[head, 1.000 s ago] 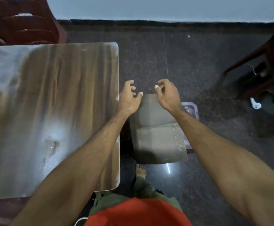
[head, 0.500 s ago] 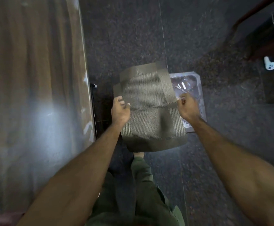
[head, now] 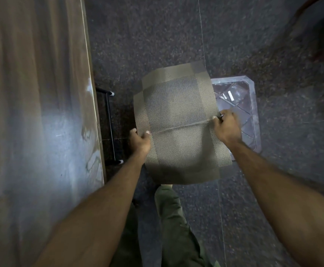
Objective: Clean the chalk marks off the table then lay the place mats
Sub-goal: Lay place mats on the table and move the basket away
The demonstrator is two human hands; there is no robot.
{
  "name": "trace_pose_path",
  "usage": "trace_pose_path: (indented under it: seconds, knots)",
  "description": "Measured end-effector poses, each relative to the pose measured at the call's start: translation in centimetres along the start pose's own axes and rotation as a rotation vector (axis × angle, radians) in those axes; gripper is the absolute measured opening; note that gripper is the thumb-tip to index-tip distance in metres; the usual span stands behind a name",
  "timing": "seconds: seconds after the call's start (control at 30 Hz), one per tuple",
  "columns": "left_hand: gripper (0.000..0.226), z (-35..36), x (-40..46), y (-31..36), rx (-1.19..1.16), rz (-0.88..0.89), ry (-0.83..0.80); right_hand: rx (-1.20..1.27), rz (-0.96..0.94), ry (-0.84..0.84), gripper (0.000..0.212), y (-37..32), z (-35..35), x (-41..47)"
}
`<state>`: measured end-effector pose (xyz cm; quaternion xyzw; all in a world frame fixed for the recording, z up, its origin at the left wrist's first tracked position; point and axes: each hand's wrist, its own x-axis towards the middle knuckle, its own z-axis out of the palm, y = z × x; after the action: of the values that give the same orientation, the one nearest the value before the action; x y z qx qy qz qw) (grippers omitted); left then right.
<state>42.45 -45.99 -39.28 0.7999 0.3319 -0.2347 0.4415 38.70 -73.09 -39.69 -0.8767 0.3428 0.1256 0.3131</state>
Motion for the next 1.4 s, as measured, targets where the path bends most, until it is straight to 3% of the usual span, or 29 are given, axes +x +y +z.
trace_pose_path:
  seconds: [0.13,0.3,0.4,0.53,0.73,0.9,1.07,1.2,1.4]
  knots:
    - [0.054,0.0,0.0,-0.1,-0.047,-0.004,-0.025,-0.033,0.022,-0.006,0.038,-0.2,0.1,-0.1]
    - [0.052,-0.5,0.8,-0.1,-0.071,0.122,0.015,0.037,0.058,-0.004,0.033,0.1,0.3,0.6]
    - [0.047,-0.6,0.9,-0.2,-0.077,0.107,0.041,0.094,0.093,-0.037,0.047,2.4,1.5,2.1]
    - [0.039,-1.1,0.7,0.2,-0.099,0.111,0.025,0.166,0.075,-0.039,0.042,1.3,0.9,1.2]
    - [0.034,-3.1,-1.7,2.9,0.056,0.382,0.024,0.13,-0.155,-0.088,0.026,-0.3,-1.6,-0.8]
    - [0.03,-7.0,-4.1,6.5,0.002,0.492,-0.022,0.242,-0.158,-0.117,0.023,-2.9,-5.7,-2.8]
    - [0.029,-12.5,-6.9,10.9,-0.098,0.61,-0.036,0.416,-0.153,-0.119,0.021,-7.9,-10.8,-5.5]
    - [0.032,-18.8,-9.3,14.9,-0.181,0.722,0.041,0.531,-0.294,-0.046,0.012,-14.2,-14.2,-7.5]
    - [0.031,-29.6,-12.2,17.5,-0.236,0.844,0.19,0.652,-0.482,-0.065,0.024,-25.1,-15.9,-12.1]
